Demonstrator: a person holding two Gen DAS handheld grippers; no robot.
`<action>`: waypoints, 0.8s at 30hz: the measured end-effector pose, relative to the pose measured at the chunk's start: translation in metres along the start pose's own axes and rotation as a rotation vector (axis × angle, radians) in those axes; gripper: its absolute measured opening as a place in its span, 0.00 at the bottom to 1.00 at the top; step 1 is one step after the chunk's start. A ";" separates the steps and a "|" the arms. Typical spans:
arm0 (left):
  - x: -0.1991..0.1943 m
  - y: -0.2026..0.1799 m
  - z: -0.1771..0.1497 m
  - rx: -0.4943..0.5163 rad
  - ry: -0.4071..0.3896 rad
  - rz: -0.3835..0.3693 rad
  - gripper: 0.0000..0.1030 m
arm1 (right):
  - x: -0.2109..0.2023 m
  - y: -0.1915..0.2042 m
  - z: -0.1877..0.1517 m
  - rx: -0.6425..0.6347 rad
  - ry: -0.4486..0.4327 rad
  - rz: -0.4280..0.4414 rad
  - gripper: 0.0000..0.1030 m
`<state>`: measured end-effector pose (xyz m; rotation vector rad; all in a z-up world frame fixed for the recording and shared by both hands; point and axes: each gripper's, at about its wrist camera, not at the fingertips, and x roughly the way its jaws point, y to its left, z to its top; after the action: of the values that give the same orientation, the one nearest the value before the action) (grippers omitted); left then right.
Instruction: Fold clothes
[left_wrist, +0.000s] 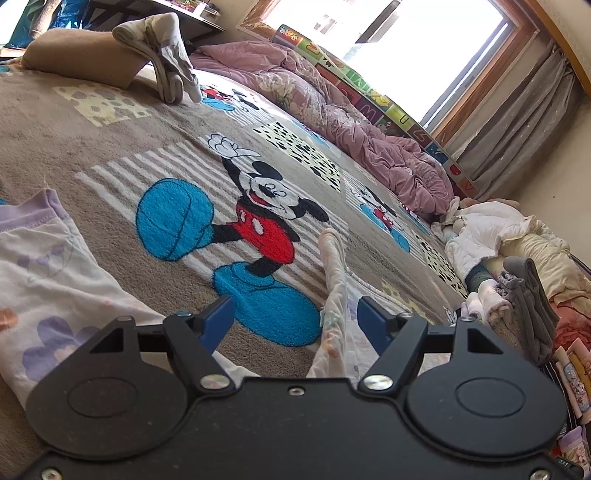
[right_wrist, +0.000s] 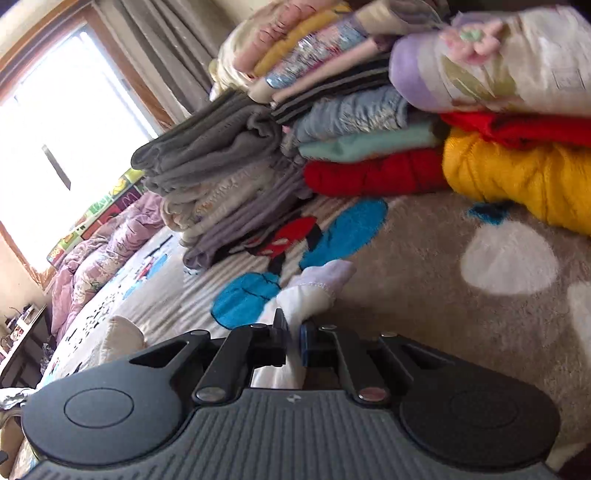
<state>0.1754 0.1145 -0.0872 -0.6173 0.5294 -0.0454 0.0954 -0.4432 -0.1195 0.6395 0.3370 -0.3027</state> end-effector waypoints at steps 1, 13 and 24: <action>0.000 0.000 0.000 0.000 0.001 0.000 0.71 | 0.004 0.001 0.001 -0.008 0.014 -0.014 0.09; 0.009 -0.004 -0.001 0.018 0.026 -0.006 0.71 | -0.032 0.033 0.003 -0.164 -0.129 -0.132 0.40; 0.048 -0.032 0.025 0.187 0.123 -0.067 0.71 | 0.039 0.156 -0.012 -0.387 0.243 0.229 0.56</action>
<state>0.2331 0.0929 -0.0743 -0.4509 0.6155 -0.1952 0.1860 -0.3234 -0.0618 0.3274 0.5347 0.0628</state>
